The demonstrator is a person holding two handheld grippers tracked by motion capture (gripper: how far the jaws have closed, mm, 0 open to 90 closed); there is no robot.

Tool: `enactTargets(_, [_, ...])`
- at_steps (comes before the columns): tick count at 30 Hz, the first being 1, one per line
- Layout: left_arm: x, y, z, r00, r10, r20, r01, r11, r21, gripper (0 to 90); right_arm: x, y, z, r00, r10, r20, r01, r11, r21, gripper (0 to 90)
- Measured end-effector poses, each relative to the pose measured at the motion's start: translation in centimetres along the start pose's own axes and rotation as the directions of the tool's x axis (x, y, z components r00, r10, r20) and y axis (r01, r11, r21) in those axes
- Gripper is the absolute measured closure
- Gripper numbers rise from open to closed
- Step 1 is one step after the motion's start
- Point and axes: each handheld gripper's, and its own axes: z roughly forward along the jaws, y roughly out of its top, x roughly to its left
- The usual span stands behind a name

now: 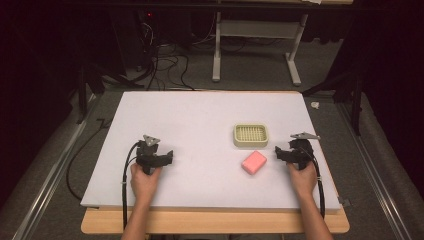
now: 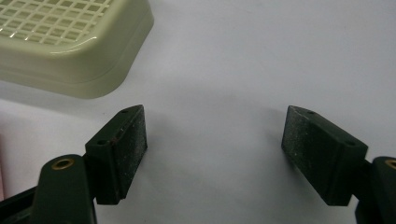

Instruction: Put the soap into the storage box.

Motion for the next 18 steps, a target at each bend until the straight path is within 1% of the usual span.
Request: enactTargets(18, [0.0,0.0,0.0,1.0,0.0,0.0,0.0,1.0,0.0,20.6,0.01,-0.01,-0.01,1.0,-0.001,-0.001,0.001,1.0,-0.001,22.7])
